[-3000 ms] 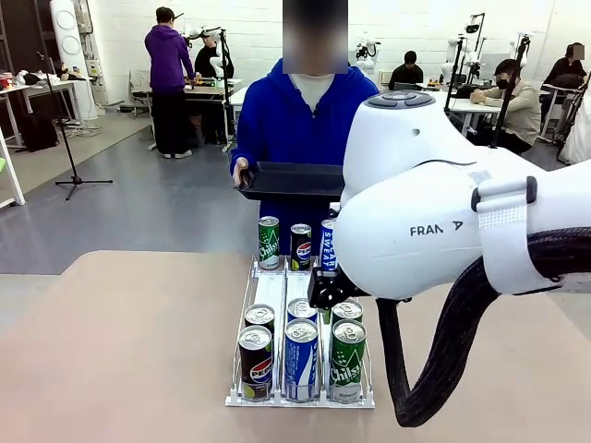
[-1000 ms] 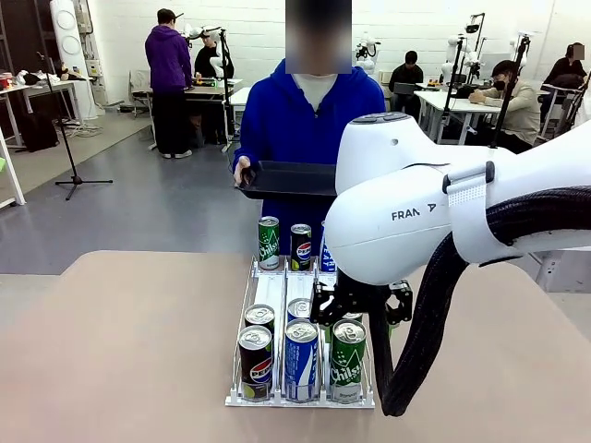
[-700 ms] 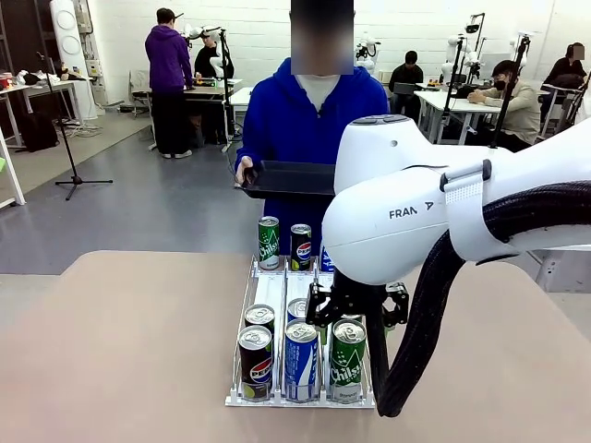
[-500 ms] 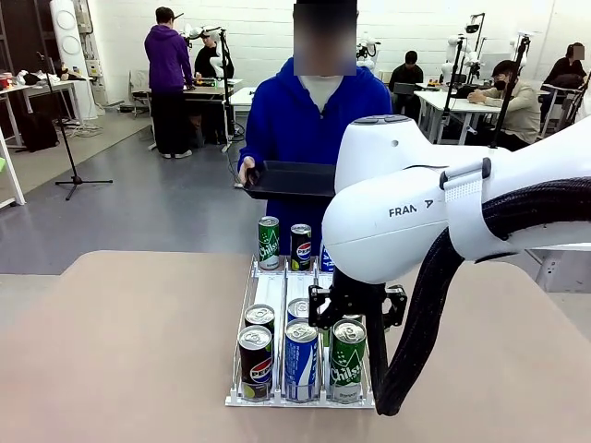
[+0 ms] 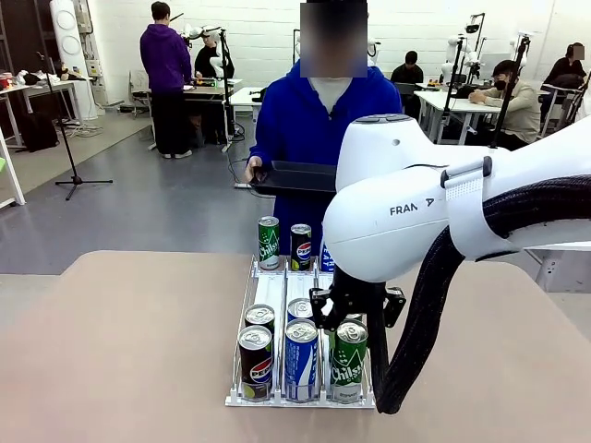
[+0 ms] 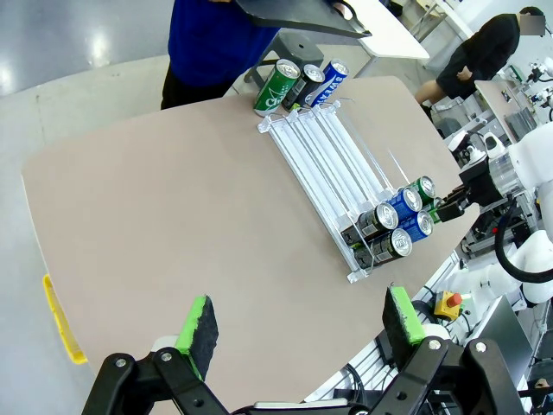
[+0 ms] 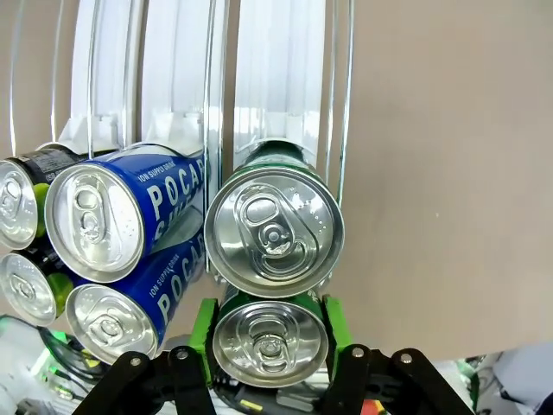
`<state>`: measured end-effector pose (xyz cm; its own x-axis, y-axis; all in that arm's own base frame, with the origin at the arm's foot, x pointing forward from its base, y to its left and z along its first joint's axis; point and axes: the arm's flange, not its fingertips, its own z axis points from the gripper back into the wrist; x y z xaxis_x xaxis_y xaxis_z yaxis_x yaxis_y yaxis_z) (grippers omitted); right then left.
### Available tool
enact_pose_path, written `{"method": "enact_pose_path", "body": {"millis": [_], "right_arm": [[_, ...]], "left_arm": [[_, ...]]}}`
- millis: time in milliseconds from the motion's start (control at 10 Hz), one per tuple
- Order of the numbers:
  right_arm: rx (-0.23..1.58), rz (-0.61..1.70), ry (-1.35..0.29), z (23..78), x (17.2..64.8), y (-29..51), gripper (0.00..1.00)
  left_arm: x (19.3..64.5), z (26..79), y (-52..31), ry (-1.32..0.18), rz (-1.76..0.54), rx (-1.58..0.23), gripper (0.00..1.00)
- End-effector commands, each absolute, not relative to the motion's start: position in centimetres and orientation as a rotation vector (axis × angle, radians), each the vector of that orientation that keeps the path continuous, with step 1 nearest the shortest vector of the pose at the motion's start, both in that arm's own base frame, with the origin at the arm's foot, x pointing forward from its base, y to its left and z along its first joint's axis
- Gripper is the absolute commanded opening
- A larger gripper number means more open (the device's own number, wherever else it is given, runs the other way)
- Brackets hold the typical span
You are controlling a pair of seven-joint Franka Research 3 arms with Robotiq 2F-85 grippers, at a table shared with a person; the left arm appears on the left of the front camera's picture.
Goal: Retrieve and hand over the desired beverage to the person.
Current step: Pick up a can of the same type that the person held from the Automatic Can Dispenser.
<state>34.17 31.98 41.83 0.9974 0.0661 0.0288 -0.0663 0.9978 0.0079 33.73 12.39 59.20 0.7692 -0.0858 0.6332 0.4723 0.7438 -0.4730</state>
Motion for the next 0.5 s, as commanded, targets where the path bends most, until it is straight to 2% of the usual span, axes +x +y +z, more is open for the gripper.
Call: {"method": "enact_pose_path", "body": {"millis": [0,200,400], "right_arm": [[0.013,0.065,-0.028,41.7,34.1,32.1,0.00],[-0.025,-0.024,-0.005,44.9,32.5,32.1,0.00],[-0.028,-0.138,0.021,50.9,30.3,31.7,0.00]], "left_arm": [[33.8,59.0,12.6,-0.643,-0.350,-0.682,1.00],[33.8,59.0,12.6,-0.643,-0.350,-0.682,1.00],[33.8,59.0,12.6,-0.643,-0.350,-0.682,1.00]]}}
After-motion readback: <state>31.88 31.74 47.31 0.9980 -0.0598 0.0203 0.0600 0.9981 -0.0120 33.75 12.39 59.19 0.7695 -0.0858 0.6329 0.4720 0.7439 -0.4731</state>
